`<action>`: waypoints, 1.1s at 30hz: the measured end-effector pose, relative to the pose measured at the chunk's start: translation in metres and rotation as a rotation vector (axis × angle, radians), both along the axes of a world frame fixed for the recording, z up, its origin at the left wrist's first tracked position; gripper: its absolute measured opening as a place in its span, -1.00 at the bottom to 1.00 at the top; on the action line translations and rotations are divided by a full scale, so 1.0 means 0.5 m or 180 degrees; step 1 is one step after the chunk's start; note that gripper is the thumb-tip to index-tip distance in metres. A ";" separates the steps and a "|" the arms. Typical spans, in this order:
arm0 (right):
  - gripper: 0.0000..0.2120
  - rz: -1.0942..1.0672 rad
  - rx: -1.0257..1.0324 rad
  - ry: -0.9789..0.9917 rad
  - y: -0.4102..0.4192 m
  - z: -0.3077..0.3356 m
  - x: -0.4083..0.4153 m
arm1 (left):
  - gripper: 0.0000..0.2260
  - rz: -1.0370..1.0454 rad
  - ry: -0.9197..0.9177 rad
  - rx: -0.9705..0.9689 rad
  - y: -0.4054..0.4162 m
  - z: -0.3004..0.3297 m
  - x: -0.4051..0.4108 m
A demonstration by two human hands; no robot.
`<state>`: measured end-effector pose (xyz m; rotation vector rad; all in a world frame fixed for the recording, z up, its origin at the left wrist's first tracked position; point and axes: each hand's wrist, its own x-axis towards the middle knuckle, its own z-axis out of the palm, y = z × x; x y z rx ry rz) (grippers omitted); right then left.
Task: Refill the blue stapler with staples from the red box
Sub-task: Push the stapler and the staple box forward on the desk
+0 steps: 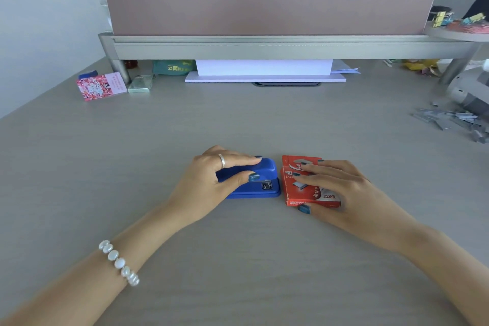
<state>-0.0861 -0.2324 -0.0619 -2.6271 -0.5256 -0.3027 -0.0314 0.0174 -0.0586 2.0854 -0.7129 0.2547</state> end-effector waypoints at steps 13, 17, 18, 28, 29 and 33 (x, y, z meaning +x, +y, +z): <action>-0.59 -0.0244 -0.0134 0.0258 -0.035 0.024 0.138 | -0.78 0.0150 -0.0008 0.0071 -0.028 0.003 0.138; -0.60 -0.0313 -0.0102 0.0266 -0.040 0.027 0.194 | -0.78 0.0187 -0.0021 0.0099 -0.044 0.000 0.195; -0.61 -0.0327 -0.0102 0.0285 -0.042 0.028 0.208 | -0.78 0.0188 -0.0002 0.0112 -0.047 0.001 0.210; -0.63 -0.0534 -0.0099 0.0605 -0.062 0.031 0.363 | -0.78 0.0277 0.0036 0.0197 -0.070 0.006 0.375; -0.63 -0.0571 -0.0120 0.0627 -0.063 0.031 0.378 | -0.78 0.0261 0.0058 0.0192 -0.072 0.006 0.391; -0.62 -0.0649 -0.0154 0.0596 -0.064 0.036 0.427 | -0.79 0.0299 0.0142 0.0124 -0.079 0.001 0.446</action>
